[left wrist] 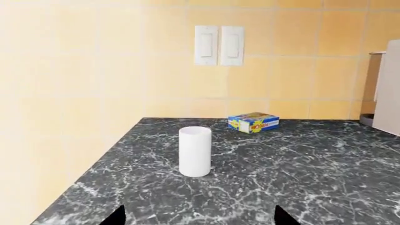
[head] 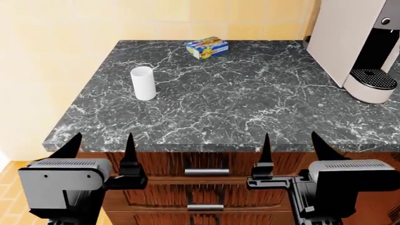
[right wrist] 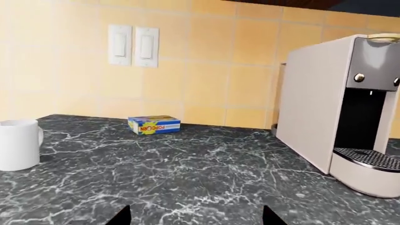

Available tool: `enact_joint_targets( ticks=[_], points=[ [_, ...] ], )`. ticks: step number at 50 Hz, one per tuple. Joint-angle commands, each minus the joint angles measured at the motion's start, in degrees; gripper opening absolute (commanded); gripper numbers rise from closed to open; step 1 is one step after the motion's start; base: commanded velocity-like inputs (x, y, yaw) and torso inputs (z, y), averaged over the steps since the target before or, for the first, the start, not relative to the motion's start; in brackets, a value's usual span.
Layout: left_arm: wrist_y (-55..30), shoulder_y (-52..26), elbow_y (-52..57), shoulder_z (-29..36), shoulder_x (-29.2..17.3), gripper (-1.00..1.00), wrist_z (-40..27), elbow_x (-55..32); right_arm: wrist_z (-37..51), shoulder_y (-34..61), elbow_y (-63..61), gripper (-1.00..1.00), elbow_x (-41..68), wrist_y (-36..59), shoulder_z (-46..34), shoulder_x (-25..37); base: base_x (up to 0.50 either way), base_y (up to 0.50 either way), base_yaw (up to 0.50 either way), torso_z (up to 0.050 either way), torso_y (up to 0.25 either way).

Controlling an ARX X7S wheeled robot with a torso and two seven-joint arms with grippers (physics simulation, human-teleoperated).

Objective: A wet mug is on the counter and needs to be dried. Pick it up and place it upside down in the open cabinet.

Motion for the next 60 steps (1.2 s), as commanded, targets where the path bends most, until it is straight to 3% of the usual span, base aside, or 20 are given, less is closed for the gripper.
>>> enact_joint_targets(
  ticks=[1,33,44,53,60],
  points=[
    [-2.31,0.1,4.27,-1.05,-0.67,1.0,-1.47,-1.5,0.64,-0.25,-3.66,1.0,0.13,1.73,-0.3,1.03,0.5,0.0,0.0,0.0,0.0],
    [1.29,1.28,3.54,1.09,-3.98,1.0,-5.26,-4.33,1.71,-1.42,-2.48,1.0,-0.32,-1.54,-1.02,1.78,0.5,0.0,0.0,0.0,0.0],
    [1.93,1.6,3.42,1.1,-5.13,1.0,-6.77,-5.75,2.02,-2.28,-3.18,1.0,-0.05,-2.78,-0.9,1.96,0.0,0.0,0.0,0.0,0.0],
    [-4.58,-3.63,6.03,-3.17,-7.12,1.0,-9.88,-11.62,2.19,-2.45,-3.28,1.0,0.4,-2.93,-0.77,2.13,0.0,0.0,0.0,0.0,0.0],
    [-6.09,-6.94,0.73,-3.14,-8.65,1.0,-6.53,-15.69,2.55,-2.43,-3.4,1.0,0.25,-2.79,-1.07,2.34,0.0,0.0,0.0,0.0,0.0]
  ],
)
